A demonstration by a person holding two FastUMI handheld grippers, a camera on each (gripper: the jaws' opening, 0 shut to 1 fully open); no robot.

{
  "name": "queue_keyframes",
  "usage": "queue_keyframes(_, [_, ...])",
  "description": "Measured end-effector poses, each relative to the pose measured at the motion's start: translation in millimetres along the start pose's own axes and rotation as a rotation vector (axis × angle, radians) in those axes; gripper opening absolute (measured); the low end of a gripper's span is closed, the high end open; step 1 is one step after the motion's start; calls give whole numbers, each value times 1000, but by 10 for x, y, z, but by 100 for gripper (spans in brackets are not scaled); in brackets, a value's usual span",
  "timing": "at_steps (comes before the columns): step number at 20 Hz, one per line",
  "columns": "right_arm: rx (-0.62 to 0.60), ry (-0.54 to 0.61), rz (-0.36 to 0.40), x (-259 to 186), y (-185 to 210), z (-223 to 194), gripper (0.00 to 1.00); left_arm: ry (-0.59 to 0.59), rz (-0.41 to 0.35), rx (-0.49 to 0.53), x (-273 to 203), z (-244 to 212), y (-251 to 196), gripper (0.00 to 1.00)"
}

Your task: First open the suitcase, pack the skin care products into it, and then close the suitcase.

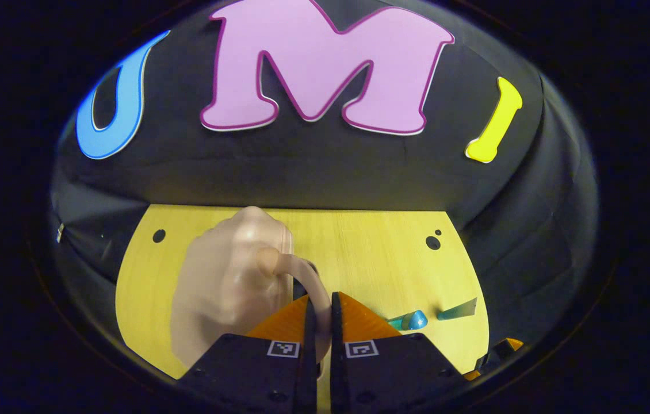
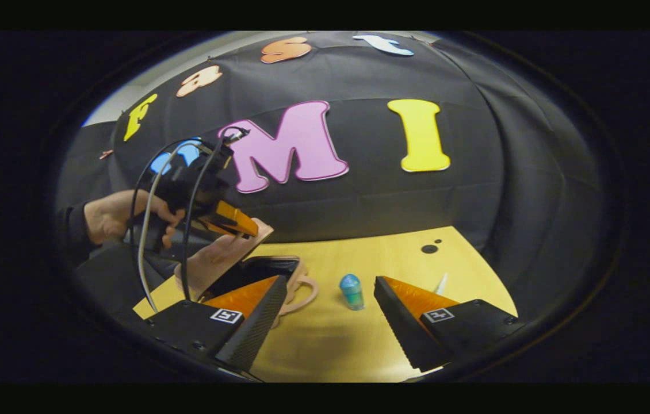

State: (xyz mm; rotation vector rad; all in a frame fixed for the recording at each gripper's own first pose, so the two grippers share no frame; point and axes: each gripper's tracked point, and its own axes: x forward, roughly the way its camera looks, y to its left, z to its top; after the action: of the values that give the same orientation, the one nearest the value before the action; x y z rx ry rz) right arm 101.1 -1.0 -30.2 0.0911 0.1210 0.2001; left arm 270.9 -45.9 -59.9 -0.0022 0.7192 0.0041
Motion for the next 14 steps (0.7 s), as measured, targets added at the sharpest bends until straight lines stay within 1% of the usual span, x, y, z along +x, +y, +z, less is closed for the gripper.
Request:
queue_keyframes(1, [-11,-2,19,12,64,-8,97,-11,14,7,-125,76,204,14])
queue_keyframes(2, [-24,2,29,38,111,-25,97,-24,42,22,-257,135,427,14])
queue_keyframes(3, [-33,13,31,61,127,-57,97,-38,77,35,-386,201,673,10])
queue_keyframes(4, [-38,13,30,70,142,-53,98,-60,116,55,-487,257,922,14])
queue_keyframes(6, [-42,9,10,114,141,-37,97,-103,158,76,-669,354,1392,14])
queue_keyframes(7, [-43,8,-5,135,137,-44,97,-115,170,64,-720,377,1626,12])
queue_keyframes(9, [-43,11,-38,169,135,-59,97,-126,201,55,-774,330,2124,11])
queue_keyframes(11, [-62,4,-66,172,185,-58,97,-125,239,67,-742,236,2680,11])
queue_keyframes(14, [-154,-13,-123,192,233,-57,97,-113,264,50,-504,52,3366,10])
